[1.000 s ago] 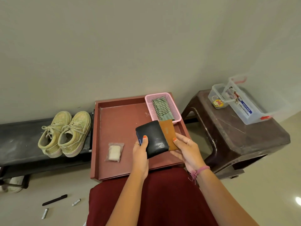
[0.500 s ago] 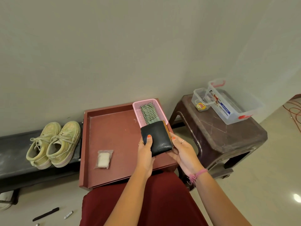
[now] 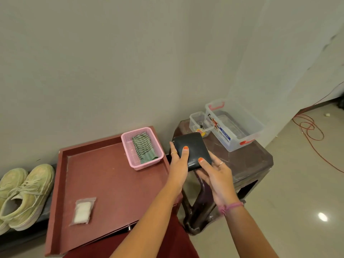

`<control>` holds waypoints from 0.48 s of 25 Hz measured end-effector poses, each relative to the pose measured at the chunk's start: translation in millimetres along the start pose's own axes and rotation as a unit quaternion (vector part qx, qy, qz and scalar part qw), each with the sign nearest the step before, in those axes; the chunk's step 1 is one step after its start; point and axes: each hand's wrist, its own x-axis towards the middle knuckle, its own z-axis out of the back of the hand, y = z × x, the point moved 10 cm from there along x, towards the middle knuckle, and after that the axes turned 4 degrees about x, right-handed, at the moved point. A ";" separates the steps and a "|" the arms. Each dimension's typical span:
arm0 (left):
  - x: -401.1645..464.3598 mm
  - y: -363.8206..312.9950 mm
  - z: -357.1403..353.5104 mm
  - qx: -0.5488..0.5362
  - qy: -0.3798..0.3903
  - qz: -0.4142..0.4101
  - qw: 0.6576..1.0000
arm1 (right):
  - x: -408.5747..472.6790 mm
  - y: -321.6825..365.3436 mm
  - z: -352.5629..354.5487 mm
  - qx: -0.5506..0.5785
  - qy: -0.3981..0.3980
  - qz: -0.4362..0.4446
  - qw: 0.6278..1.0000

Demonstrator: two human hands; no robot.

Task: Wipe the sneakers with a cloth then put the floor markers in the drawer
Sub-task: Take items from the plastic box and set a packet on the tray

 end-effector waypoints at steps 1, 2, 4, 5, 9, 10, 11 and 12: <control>4.1 -9.8 -16.0 0.008 0.023 -0.003 1.000 | 8.6 12.1 9.0 0.020 -0.009 0.003 1.000; 8.8 -19.6 -32.9 0.013 0.046 -0.008 0.999 | 17.8 26.0 18.6 0.036 -0.017 0.007 0.999; 20.3 -35.9 -60.3 0.018 0.082 -0.028 0.996 | 36.7 50.5 38.3 0.052 -0.038 0.007 0.998; 27.7 -41.0 -72.0 0.024 0.092 -0.036 0.995 | 46.7 61.8 49.7 0.056 -0.049 0.003 0.997; 56.6 -41.3 -108.1 0.128 0.076 -0.065 0.987 | 90.5 105.2 92.7 0.038 -0.086 0.001 0.996; 60.6 -41.2 -116.6 0.172 0.075 -0.078 0.979 | 102.3 116.1 102.1 0.033 -0.095 0.004 0.995; 63.4 -41.3 -124.7 0.218 0.078 -0.097 0.968 | 115.7 125.0 109.8 0.030 -0.103 0.005 0.994; 67.3 -40.7 -133.5 0.264 0.084 -0.119 0.953 | 130.0 132.3 115.0 0.026 -0.107 0.002 0.994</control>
